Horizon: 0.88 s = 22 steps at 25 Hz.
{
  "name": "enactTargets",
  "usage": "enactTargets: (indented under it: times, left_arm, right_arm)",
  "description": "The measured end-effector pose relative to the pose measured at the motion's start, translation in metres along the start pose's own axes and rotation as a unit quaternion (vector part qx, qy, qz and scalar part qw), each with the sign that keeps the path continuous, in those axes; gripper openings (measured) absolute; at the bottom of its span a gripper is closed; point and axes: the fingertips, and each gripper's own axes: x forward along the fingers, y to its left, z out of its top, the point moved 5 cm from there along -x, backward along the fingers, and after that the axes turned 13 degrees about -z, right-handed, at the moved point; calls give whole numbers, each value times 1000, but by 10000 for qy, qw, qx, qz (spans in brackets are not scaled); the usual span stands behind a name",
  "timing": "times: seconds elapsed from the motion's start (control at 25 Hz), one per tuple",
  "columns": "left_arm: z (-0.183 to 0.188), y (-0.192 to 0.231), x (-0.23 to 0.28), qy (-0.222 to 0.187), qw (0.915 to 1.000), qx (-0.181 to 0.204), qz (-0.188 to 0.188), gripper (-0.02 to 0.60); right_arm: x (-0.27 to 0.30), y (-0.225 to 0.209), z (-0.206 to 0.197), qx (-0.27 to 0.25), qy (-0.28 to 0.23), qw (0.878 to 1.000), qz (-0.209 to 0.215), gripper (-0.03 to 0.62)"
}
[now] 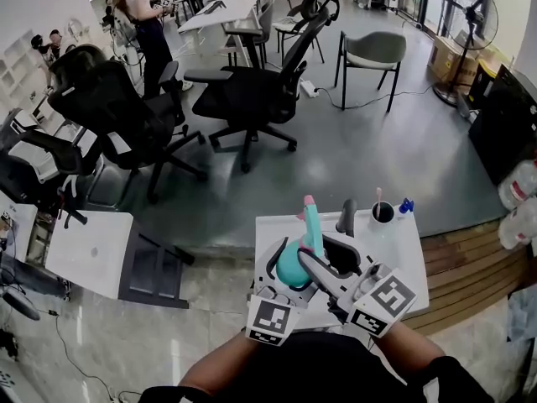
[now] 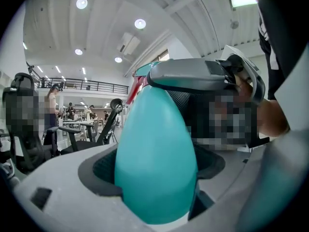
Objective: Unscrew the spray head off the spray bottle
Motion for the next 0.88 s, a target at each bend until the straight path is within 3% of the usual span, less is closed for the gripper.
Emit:
enactTargets:
  times: [0.16,0.4,0.56,0.72,0.88]
  left_arm:
    - [1,1,-2,22,9998,189,-16,429]
    - [6,-2,-7,-146,9989,250,-365,428]
    - [3,-9,-13,-194,9943,388,-969,428]
    - [14,-18,-19,-576,9801,242,-1882,428]
    - [26,-26,-21,-767,9575,-29,-2781,428]
  right_arm:
    - [-1,0,2,89,8,9999,116,144]
    - [-5,3,4,-27,62,9989,468,135]
    - [-13,9,6,-215,26,9959,875,133]
    - [-22,17,10,-591,-3,9864,1536,133]
    - [-28,24,15,-598,308,9708,2301,135]
